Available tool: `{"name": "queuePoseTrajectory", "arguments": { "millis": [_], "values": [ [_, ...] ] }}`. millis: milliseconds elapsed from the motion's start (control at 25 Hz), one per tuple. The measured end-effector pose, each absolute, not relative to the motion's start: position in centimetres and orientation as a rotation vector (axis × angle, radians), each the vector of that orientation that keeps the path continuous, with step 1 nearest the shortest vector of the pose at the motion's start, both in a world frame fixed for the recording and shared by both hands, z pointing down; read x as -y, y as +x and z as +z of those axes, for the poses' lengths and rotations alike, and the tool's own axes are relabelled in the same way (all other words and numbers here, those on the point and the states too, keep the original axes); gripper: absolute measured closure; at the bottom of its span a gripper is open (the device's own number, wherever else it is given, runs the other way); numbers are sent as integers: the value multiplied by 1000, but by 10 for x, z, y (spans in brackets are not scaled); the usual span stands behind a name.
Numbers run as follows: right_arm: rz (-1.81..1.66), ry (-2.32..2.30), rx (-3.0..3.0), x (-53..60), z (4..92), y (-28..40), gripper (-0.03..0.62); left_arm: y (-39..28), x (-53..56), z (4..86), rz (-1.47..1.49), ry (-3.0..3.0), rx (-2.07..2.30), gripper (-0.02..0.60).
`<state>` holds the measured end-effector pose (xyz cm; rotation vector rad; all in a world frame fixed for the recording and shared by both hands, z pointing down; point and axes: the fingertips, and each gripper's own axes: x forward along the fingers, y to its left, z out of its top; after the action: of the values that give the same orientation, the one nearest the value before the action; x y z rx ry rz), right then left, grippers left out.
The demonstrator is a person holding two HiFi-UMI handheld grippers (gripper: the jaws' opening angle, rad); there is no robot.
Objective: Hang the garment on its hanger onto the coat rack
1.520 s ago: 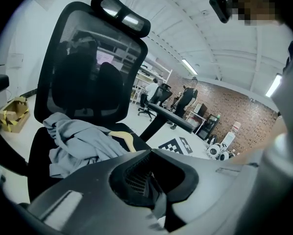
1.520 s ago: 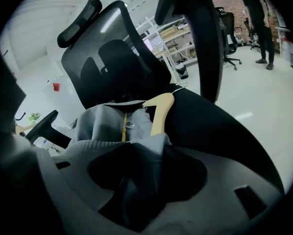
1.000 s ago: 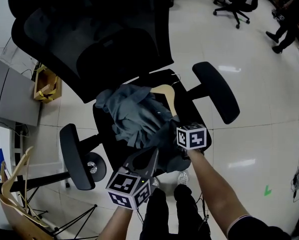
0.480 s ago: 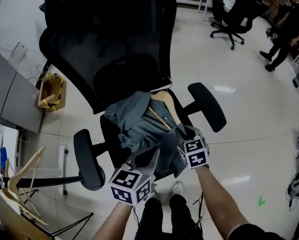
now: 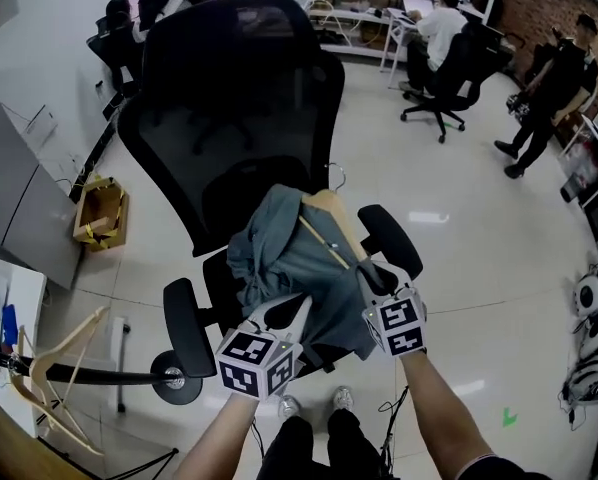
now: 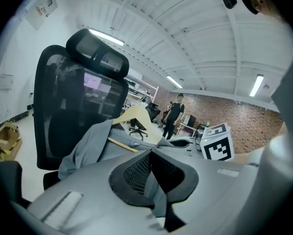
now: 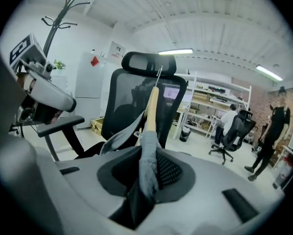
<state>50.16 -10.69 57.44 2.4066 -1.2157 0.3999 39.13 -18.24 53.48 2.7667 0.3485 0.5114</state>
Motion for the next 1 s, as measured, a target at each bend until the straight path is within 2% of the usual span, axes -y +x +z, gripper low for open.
{"name": "queuePoseTrajectory", "arguments": {
  "millis": [440, 1000],
  "values": [
    [87, 2387, 1162, 94, 417, 498, 507, 403, 205, 430, 316, 2907, -422, 580],
    [-254, 2377, 1193, 11, 272, 490, 508, 389, 152, 318, 42, 3056, -322, 580]
  ]
}}
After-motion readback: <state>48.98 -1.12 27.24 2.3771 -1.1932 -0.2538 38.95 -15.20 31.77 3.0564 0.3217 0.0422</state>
